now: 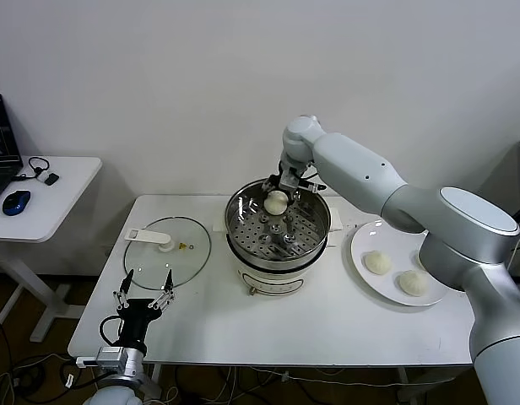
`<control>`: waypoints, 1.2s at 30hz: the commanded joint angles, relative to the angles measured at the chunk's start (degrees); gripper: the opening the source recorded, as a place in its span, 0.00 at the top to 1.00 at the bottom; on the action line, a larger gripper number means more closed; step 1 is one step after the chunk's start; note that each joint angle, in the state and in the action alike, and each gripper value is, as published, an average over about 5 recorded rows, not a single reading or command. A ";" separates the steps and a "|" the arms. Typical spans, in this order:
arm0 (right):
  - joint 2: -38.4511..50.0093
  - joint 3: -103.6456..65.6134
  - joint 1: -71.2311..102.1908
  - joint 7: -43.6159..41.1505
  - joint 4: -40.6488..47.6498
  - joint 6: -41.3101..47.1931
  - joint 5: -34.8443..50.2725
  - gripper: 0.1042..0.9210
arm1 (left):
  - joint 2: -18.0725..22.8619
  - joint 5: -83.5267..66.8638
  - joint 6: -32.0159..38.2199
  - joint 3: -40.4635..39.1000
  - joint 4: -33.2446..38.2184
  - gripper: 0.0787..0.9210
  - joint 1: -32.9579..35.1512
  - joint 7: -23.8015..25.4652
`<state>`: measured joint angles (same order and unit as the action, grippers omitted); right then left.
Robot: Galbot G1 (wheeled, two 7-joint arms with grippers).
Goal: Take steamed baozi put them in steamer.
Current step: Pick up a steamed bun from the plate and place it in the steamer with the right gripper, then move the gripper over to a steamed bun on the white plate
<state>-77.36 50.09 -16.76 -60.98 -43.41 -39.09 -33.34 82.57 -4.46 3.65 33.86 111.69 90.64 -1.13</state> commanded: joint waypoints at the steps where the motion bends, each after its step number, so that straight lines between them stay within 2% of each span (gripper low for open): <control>1: -0.52 -1.52 0.54 0.16 0.74 -1.20 -2.98 0.18 | -0.11 -0.25 -0.07 0.34 -0.01 0.12 -0.15 0.02; 4: -0.19 -2.08 0.52 -0.11 0.36 -1.80 -3.12 0.13 | -0.26 -0.82 -0.27 0.95 0.09 0.12 -0.48 -0.03; 8: 0.93 -1.94 0.07 -1.00 -1.33 -1.91 -1.05 0.12 | -0.48 -1.11 -0.32 1.18 0.27 0.12 -0.36 -0.10; 16: 9.10 3.97 -5.73 -5.26 -10.09 3.79 16.16 0.12 | -0.29 -0.89 -0.26 0.93 0.39 0.12 -0.03 -0.09; 23: 17.84 5.74 -11.68 -6.44 -13.10 9.10 24.86 0.12 | -0.19 -0.83 -0.78 0.30 0.91 0.12 -0.52 -0.10; 25: 20.45 7.02 -13.34 -6.28 -13.61 11.87 27.93 0.12 | -0.18 -0.74 -1.12 -0.03 1.21 0.12 -0.85 -0.10; 30: 28.62 14.17 -18.03 -5.72 -15.84 24.39 41.72 0.12 | -0.40 -0.32 -1.52 -0.67 1.25 0.12 -1.68 0.02; 36: 36.66 17.71 -17.10 -6.76 -15.04 28.61 44.65 0.12 | -0.55 -0.37 -1.58 -1.18 1.14 0.12 -1.62 0.24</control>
<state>-53.49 61.28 -30.24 -66.98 -56.39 -21.04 -1.27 82.16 -4.90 2.30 33.00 112.75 89.17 -1.00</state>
